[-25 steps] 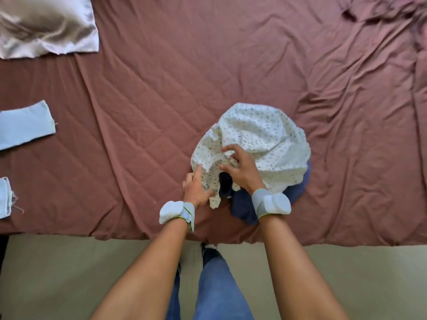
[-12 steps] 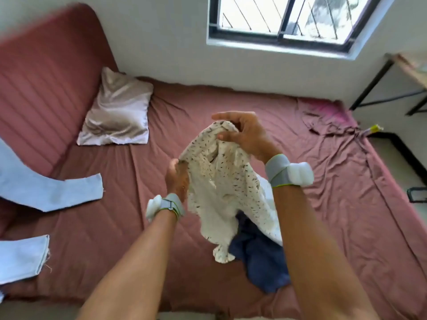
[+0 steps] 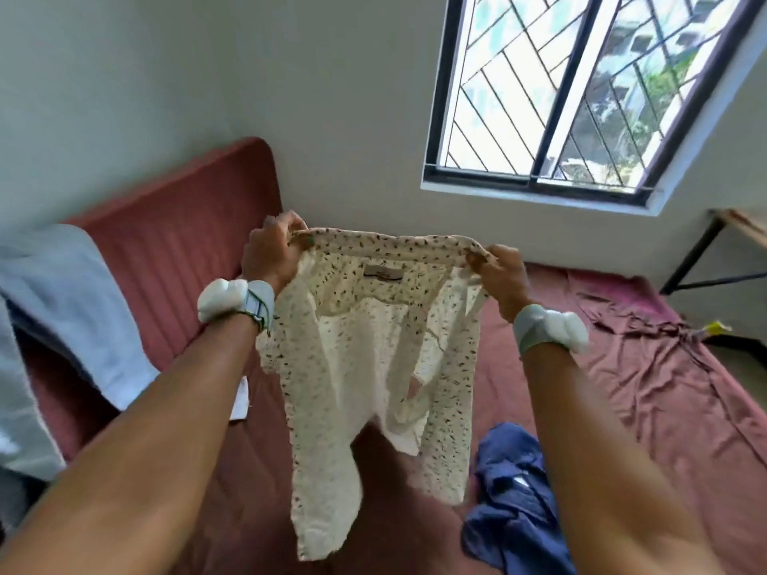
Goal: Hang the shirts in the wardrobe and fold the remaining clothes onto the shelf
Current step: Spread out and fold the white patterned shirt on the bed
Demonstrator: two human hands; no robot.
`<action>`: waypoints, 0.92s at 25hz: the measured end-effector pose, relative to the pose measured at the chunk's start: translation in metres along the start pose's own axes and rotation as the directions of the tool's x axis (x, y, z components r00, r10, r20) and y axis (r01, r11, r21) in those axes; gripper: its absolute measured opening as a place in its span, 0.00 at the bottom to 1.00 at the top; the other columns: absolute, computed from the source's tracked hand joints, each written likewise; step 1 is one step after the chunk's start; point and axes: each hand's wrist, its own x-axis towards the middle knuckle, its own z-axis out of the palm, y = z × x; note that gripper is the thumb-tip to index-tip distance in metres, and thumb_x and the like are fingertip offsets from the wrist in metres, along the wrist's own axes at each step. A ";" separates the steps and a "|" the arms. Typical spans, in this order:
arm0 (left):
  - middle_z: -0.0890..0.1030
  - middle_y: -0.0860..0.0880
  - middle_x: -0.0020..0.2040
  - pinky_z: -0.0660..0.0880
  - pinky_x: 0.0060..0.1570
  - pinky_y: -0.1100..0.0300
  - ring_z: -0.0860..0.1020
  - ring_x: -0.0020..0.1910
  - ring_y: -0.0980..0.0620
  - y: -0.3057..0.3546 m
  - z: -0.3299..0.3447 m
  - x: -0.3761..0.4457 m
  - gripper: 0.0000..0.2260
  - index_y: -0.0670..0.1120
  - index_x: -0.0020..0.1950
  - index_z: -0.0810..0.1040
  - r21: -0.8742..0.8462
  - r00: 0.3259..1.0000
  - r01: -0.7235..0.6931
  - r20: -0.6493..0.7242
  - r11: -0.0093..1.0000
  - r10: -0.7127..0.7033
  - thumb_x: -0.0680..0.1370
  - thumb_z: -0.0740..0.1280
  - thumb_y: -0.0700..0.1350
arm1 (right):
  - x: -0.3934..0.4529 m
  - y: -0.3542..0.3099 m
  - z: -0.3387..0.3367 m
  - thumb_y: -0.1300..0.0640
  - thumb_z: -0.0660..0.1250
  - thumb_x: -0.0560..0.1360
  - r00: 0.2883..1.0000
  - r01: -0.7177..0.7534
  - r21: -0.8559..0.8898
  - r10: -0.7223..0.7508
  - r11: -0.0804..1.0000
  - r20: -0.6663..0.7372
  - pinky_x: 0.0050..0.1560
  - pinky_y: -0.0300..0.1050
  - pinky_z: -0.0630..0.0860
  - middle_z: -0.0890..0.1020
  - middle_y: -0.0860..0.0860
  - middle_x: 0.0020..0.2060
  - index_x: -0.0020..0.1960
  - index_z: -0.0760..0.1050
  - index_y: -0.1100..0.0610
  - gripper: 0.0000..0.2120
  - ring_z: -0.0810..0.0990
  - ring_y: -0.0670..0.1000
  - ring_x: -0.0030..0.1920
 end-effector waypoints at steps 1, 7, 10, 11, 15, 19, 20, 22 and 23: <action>0.81 0.47 0.48 0.78 0.48 0.49 0.80 0.46 0.42 -0.002 -0.003 0.002 0.08 0.55 0.48 0.73 -0.008 0.999 0.028 0.023 1.000 -0.027 0.73 0.70 0.53 | -0.001 -0.001 0.004 0.60 0.73 0.72 0.998 -0.055 0.196 0.062 0.979 -0.030 0.32 0.46 0.77 0.80 0.55 0.32 0.38 0.78 0.59 0.06 0.81 0.51 0.32; 0.82 0.45 0.46 0.76 0.55 0.53 0.80 0.48 0.47 -0.076 -0.014 -0.041 0.13 0.45 0.41 0.81 0.026 0.818 0.458 0.379 0.889 -0.433 0.65 0.80 0.49 | -0.019 0.050 0.052 0.63 0.79 0.65 0.918 -0.351 0.445 0.395 0.824 -0.007 0.48 0.50 0.80 0.83 0.58 0.44 0.52 0.80 0.68 0.19 0.80 0.53 0.42; 0.82 0.44 0.45 0.80 0.49 0.50 0.79 0.43 0.47 -0.095 -0.007 -0.069 0.08 0.44 0.42 0.79 -0.367 0.718 0.695 0.399 0.619 -0.570 0.69 0.77 0.42 | -0.022 0.077 0.071 0.65 0.79 0.64 0.870 -0.442 0.541 0.488 0.715 0.065 0.44 0.48 0.83 0.83 0.59 0.44 0.55 0.77 0.70 0.23 0.81 0.52 0.38; 0.81 0.43 0.45 0.81 0.44 0.52 0.79 0.41 0.47 -0.095 -0.005 -0.076 0.07 0.44 0.44 0.78 -0.499 0.693 0.716 0.425 0.488 -0.582 0.71 0.75 0.39 | -0.024 0.078 0.072 0.67 0.79 0.64 0.868 -0.438 0.574 0.491 0.693 0.069 0.40 0.44 0.82 0.83 0.58 0.43 0.55 0.77 0.69 0.22 0.81 0.50 0.36; 0.83 0.48 0.39 0.80 0.31 0.59 0.81 0.32 0.54 -0.106 0.005 -0.082 0.12 0.48 0.48 0.77 -0.729 0.676 0.642 0.393 0.237 -0.623 0.74 0.69 0.31 | -0.009 0.094 0.087 0.65 0.79 0.65 0.825 -0.493 0.580 0.561 0.649 0.073 0.39 0.43 0.81 0.83 0.59 0.43 0.53 0.78 0.67 0.19 0.81 0.51 0.37; 0.83 0.50 0.33 0.79 0.30 0.62 0.81 0.29 0.55 -0.101 0.015 -0.072 0.13 0.46 0.46 0.80 -0.744 0.654 0.639 0.391 0.197 -0.648 0.74 0.67 0.28 | 0.005 0.098 0.095 0.58 0.77 0.70 0.853 -0.479 0.444 0.521 0.757 0.033 0.41 0.46 0.79 0.81 0.55 0.38 0.49 0.78 0.63 0.13 0.77 0.50 0.34; 0.83 0.49 0.32 0.78 0.29 0.63 0.81 0.28 0.55 -0.099 0.017 -0.069 0.13 0.46 0.44 0.81 -0.709 0.632 0.680 0.437 0.187 -0.640 0.74 0.66 0.28 | 0.010 0.099 0.096 0.58 0.76 0.70 0.863 -0.462 0.458 0.504 0.759 0.036 0.41 0.46 0.78 0.80 0.55 0.38 0.46 0.77 0.62 0.11 0.76 0.50 0.34; 0.82 0.49 0.32 0.77 0.29 0.64 0.79 0.26 0.55 -0.095 0.020 -0.066 0.14 0.46 0.39 0.84 -0.596 0.563 0.785 0.573 0.169 -0.595 0.74 0.66 0.29 | 0.017 0.099 0.096 0.59 0.76 0.70 0.873 -0.429 0.515 0.487 0.742 0.025 0.41 0.45 0.78 0.79 0.54 0.37 0.42 0.75 0.58 0.09 0.77 0.50 0.36; 0.82 0.48 0.32 0.76 0.31 0.62 0.78 0.26 0.54 -0.095 0.021 -0.065 0.13 0.46 0.40 0.84 -0.533 0.528 0.827 0.625 0.181 -0.574 0.75 0.66 0.30 | 0.021 0.099 0.096 0.59 0.76 0.70 0.882 -0.405 0.512 0.472 0.757 0.001 0.40 0.45 0.79 0.79 0.53 0.37 0.41 0.74 0.56 0.10 0.77 0.51 0.37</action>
